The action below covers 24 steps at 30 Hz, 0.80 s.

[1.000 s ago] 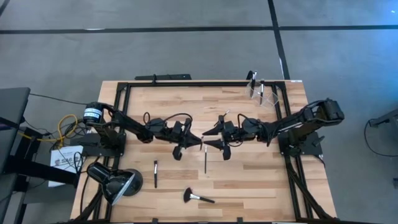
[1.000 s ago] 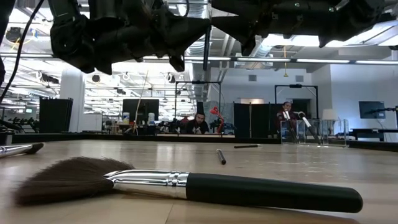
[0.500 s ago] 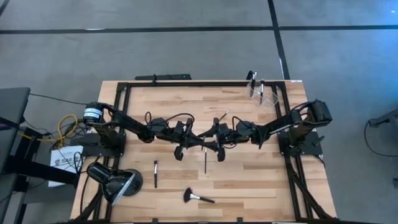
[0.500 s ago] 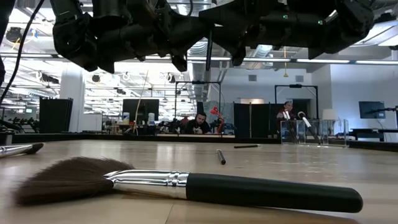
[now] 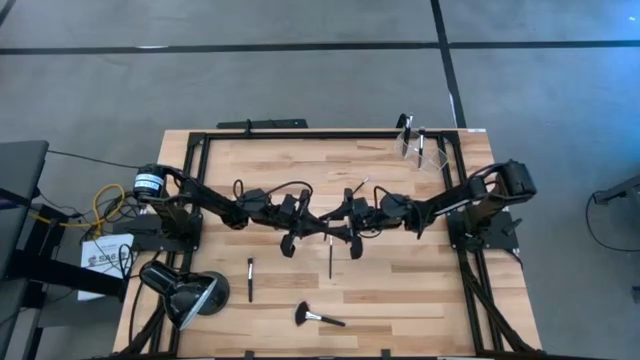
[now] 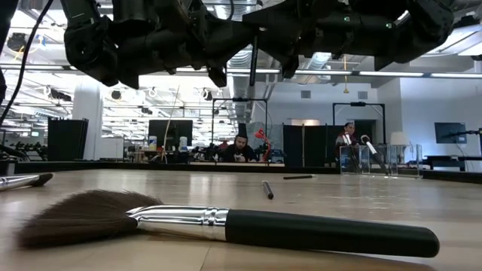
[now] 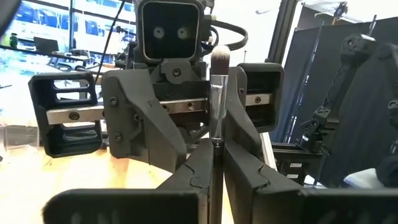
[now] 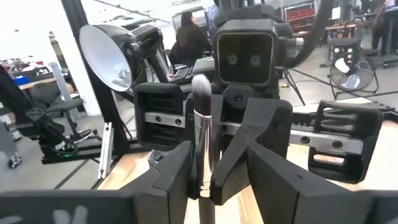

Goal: Put items in baskets/containers
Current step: Put the black eyeshadow brush into the transparent organizer

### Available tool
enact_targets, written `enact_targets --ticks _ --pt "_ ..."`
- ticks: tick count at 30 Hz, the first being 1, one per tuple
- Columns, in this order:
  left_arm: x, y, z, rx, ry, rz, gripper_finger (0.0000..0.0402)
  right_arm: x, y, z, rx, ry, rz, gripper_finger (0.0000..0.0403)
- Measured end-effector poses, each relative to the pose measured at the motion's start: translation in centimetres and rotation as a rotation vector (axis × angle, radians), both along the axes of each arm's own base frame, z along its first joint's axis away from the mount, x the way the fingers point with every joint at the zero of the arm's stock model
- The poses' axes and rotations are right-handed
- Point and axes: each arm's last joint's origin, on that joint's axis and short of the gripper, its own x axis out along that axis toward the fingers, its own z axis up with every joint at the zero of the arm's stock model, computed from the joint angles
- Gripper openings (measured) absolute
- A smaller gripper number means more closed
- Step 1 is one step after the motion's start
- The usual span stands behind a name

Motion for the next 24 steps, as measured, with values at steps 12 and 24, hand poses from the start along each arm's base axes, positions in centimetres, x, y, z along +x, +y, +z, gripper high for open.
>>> enact_targets --ticks 12,24 --pt "-0.5 0.3 -0.4 -0.001 0.022 0.005 0.0024 -1.3 0.0 0.8 -0.013 -0.014 0.036 0.0152" --pt "-0.5 0.3 -0.4 -0.002 0.022 0.009 0.0024 -1.2 -0.1 0.5 -0.020 -0.009 0.025 0.0112"
